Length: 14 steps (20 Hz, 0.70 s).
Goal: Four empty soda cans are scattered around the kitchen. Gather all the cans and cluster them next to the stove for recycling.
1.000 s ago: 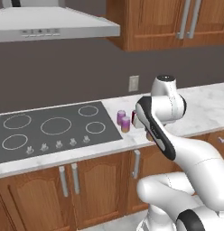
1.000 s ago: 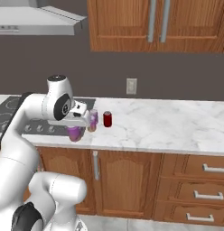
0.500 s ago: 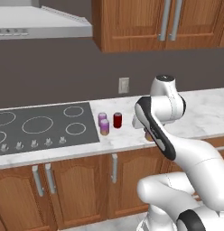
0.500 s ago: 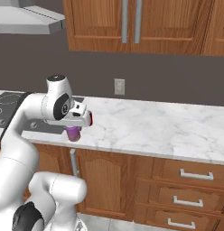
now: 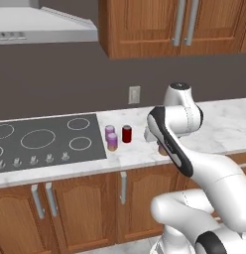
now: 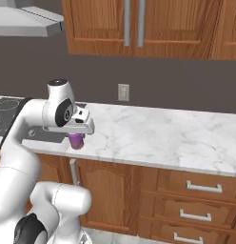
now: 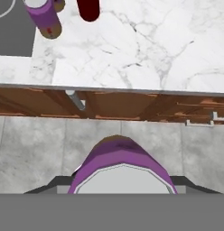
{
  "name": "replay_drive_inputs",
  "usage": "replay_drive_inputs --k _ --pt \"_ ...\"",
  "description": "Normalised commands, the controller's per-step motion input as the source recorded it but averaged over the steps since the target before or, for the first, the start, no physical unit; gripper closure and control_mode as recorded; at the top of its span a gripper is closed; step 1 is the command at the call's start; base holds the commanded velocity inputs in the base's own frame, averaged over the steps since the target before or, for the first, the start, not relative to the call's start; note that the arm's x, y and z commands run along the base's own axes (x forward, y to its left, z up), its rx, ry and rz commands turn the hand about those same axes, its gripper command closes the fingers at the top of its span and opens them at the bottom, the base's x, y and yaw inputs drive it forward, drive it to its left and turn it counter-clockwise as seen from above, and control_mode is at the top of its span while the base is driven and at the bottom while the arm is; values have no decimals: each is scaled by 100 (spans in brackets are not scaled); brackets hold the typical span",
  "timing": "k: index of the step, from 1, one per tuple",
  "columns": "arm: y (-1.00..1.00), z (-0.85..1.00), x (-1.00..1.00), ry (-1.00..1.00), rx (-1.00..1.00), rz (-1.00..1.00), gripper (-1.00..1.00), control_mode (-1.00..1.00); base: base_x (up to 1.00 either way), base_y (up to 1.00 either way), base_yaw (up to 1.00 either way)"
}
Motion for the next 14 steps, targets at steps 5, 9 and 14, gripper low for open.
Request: replay_drive_inputs --k 5,9,14 --pt "0 0 0 0 0 0 100 100 39 0 0" --pt "0 0 0 0 0 0 100 100 13 7 0" --pt "0 0 0 0 0 0 100 100 23 19 0"
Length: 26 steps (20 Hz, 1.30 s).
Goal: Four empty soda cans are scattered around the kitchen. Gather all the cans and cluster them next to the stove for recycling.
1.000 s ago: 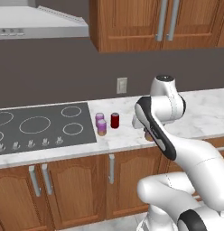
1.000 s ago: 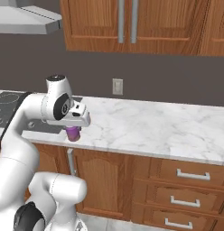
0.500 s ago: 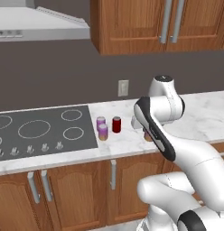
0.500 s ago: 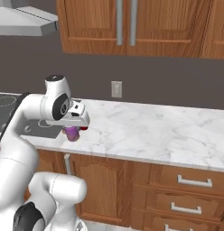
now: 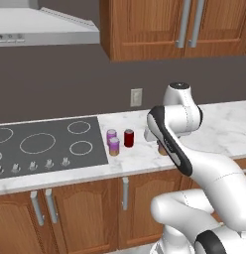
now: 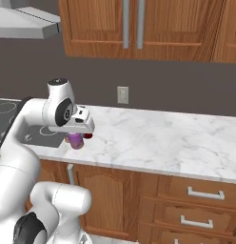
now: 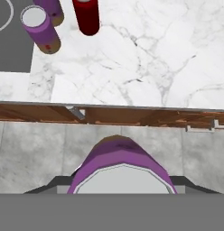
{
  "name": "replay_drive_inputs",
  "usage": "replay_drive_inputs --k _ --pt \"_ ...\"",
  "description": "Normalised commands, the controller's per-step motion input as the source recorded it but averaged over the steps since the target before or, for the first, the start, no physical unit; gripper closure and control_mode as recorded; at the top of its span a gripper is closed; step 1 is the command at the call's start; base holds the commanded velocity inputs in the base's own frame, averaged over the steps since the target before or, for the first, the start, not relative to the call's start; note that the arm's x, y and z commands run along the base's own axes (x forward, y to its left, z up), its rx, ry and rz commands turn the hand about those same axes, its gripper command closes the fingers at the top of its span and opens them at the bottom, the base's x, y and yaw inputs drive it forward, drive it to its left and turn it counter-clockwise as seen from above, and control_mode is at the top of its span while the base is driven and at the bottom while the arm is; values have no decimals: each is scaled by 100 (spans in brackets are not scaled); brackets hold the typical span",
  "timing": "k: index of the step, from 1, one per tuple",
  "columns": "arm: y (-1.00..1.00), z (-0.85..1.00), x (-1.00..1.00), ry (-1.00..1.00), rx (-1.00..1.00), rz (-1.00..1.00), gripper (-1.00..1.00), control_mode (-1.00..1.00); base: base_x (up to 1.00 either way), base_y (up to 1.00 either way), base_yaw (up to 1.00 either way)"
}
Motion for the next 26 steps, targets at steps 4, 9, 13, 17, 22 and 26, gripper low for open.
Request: replay_drive_inputs --k 4,9,13,17,22,26 --pt "0 0 0 0 0 0 100 100 29 17 0" --pt "0 0 0 0 0 0 100 100 31 18 0" --pt "0 0 0 0 0 0 100 100 34 21 0" --pt "0 0 0 0 0 0 100 100 32 20 0" --pt "0 0 0 0 0 0 100 100 32 19 0" --pt "0 0 0 0 0 0 100 100 35 20 0"
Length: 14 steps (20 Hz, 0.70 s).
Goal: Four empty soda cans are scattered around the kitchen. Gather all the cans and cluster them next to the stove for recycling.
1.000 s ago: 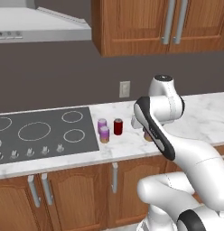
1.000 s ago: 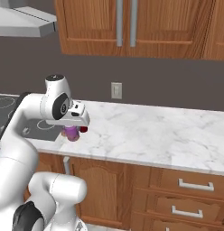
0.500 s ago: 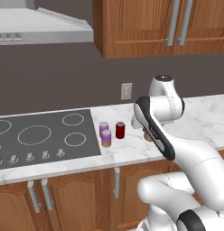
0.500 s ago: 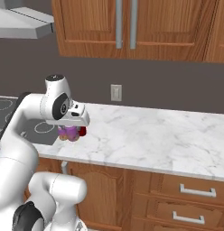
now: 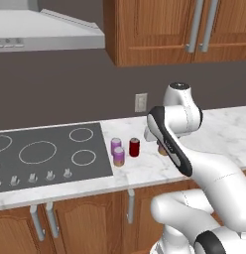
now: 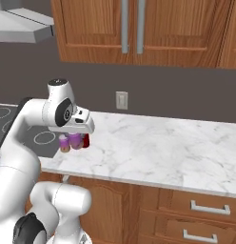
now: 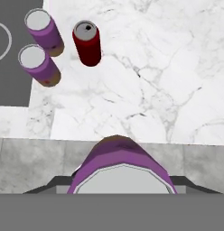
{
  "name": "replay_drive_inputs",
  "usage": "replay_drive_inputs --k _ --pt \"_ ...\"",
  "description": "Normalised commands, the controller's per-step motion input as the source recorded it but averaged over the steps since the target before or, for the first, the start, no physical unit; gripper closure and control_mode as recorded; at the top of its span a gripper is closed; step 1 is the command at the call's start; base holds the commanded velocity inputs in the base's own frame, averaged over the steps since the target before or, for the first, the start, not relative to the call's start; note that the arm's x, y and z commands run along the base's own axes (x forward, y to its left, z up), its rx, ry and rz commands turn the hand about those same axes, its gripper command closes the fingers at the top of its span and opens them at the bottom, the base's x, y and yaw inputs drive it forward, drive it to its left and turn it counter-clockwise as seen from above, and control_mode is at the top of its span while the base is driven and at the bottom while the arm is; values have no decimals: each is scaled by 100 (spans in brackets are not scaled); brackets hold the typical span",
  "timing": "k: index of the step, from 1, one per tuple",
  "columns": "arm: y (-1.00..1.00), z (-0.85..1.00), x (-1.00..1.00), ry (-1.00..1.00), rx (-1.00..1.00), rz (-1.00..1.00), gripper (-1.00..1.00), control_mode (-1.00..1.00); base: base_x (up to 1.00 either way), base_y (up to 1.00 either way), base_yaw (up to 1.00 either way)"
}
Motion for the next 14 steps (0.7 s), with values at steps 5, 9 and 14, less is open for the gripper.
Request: replay_drive_inputs --k 5,9,14 --pt "0 0 0 0 0 0 100 100 32 18 0" --pt "0 0 0 0 0 0 100 100 11 18 0" --pt "19 -47 5 0 0 0 100 -100 0 0 0"
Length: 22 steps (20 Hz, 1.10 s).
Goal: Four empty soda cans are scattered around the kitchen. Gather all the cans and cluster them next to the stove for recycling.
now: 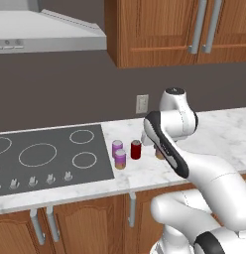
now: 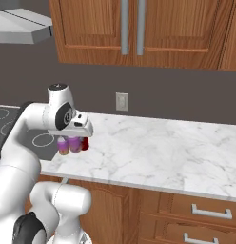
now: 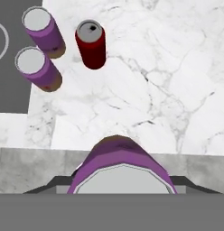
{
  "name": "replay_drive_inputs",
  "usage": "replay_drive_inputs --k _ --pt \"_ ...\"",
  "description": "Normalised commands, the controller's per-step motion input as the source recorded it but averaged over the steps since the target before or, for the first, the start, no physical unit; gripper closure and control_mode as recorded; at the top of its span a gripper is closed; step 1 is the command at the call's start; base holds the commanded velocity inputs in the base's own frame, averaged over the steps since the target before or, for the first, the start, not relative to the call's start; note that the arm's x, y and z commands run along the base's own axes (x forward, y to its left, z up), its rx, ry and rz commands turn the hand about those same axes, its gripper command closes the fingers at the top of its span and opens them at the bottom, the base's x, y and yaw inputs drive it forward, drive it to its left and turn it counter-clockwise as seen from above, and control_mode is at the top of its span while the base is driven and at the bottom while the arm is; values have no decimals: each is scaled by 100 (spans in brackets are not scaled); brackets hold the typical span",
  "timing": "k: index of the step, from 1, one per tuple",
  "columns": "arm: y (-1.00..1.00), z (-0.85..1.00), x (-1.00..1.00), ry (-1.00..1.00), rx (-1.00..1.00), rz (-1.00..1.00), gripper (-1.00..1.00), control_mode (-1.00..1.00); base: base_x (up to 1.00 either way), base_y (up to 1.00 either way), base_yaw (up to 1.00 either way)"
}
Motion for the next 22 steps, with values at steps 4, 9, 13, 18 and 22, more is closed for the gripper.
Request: replay_drive_inputs --k 4,9,13,18,22 --pt "18 -35 18 0 0 1 100 -100 0 0 0" --pt "10 -25 22 0 0 3 100 -100 0 0 0" --pt "12 -25 22 0 0 2 100 -100 0 0 0" --pt "5 -22 20 0 0 1 100 -100 0 0 0" --pt "0 -20 21 0 0 0 100 -100 0 0 0"
